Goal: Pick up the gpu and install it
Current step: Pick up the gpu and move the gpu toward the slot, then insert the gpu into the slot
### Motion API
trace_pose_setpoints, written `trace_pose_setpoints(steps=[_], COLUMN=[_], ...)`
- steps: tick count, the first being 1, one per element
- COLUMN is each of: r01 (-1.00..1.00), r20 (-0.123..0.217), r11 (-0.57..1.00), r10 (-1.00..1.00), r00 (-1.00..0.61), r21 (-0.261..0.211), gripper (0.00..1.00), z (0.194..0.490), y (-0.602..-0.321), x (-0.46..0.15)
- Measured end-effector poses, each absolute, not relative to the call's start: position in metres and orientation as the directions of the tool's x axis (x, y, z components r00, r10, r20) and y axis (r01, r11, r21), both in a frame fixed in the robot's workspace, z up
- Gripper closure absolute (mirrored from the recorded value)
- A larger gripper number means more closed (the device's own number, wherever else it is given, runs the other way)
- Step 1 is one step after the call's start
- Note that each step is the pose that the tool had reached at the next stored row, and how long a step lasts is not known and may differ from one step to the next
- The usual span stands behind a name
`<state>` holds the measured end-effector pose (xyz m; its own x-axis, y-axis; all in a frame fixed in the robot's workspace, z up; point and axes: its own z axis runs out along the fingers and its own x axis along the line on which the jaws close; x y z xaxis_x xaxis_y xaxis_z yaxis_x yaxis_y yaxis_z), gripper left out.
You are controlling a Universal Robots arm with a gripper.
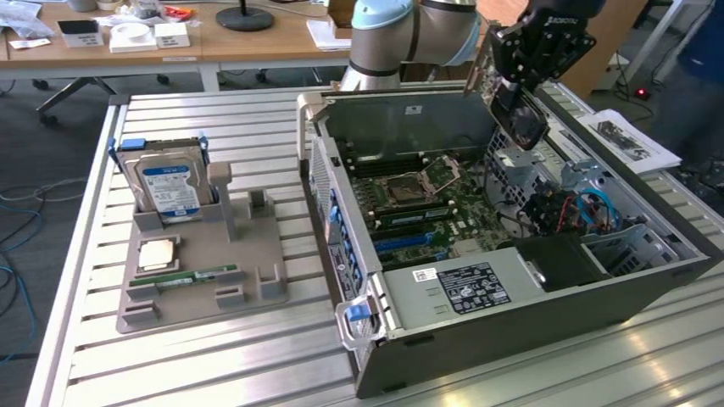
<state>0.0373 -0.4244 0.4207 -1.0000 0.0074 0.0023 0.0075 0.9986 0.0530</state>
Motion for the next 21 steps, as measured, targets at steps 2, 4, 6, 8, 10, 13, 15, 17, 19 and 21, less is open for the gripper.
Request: trace_pose_setpoints(steps=[2,4,6,8,10,13,15,17,19,21], r01=[0.008,0.007,0.007,0.007,0.008,0.008,0.007,0.007,0.0,-0.021], r20=[0.002,0.002,0.002,0.002,0.002,0.002,0.002,0.002,0.002,0.002], r11=[0.999,0.999,0.999,0.999,0.999,0.999,0.999,0.999,0.999,0.998], r10=[0.007,0.007,0.007,0.007,0.007,0.007,0.007,0.007,0.0,-0.022], r00=[-1.0,-1.0,-1.0,-1.0,-1.0,-1.0,-1.0,-1.0,-1.0,-1.0], r21=[0.053,0.053,0.053,0.053,0.053,0.053,0.053,0.053,0.053,0.053], gripper=[0.73,0.73,0.73,0.73,0.73,0.73,0.73,0.73,0.73,0.73], z=[0.4207,0.4207,0.4207,0.4207,0.4207,0.4207,0.4207,0.4207,0.4206,0.4205], y=[-0.4244,-0.4243,-0.4244,-0.4244,-0.4244,-0.4244,-0.4244,-0.4244,-0.4244,-0.4244], x=[0.0428,0.0441,0.0441,0.0441,0.0441,0.0441,0.0441,0.0441,0.0441,0.0441])
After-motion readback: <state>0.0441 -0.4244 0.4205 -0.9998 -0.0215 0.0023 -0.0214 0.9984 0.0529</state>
